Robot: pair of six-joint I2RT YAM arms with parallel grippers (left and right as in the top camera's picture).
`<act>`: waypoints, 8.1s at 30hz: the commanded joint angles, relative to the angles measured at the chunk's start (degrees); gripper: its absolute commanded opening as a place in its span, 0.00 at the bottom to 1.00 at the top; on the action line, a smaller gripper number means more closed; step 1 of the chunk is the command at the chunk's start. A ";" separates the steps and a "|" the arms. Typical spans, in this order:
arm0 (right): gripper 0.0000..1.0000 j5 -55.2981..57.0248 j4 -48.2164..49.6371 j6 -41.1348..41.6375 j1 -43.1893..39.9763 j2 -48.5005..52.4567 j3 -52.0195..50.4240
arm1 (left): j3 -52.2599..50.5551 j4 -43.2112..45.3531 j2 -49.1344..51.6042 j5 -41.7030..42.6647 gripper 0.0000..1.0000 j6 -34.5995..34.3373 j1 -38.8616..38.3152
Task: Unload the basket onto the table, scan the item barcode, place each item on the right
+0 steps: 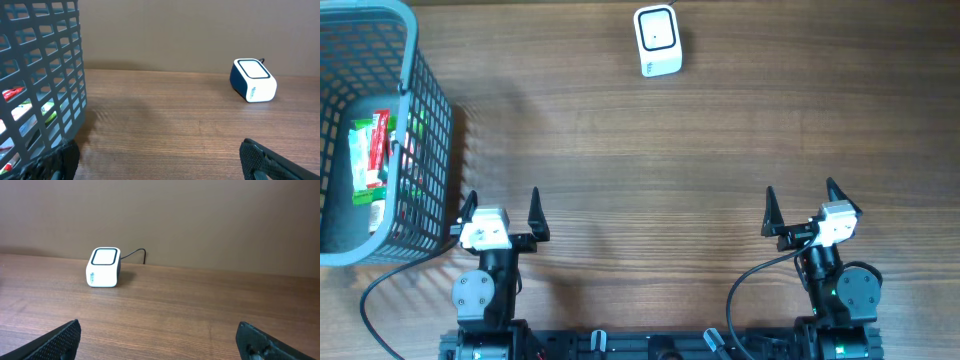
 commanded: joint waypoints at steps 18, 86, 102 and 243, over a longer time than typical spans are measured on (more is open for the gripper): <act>1.00 -0.94 0.17 -0.98 -0.39 -0.31 -0.07 | -0.09 -0.17 -0.46 -0.74 1.00 0.92 -0.24; 1.00 -0.94 0.17 -0.98 -0.39 -0.31 -0.07 | -0.09 -0.17 -0.46 -0.74 1.00 0.90 -0.24; 1.00 -0.94 0.17 -0.98 -0.39 -0.31 -0.07 | -0.09 -0.17 -0.46 -0.74 1.00 0.92 -0.24; 1.00 -0.94 0.17 -1.01 -0.39 -0.31 -0.07 | 83.38 -63.95 103.73 0.11 1.00 14.45 40.04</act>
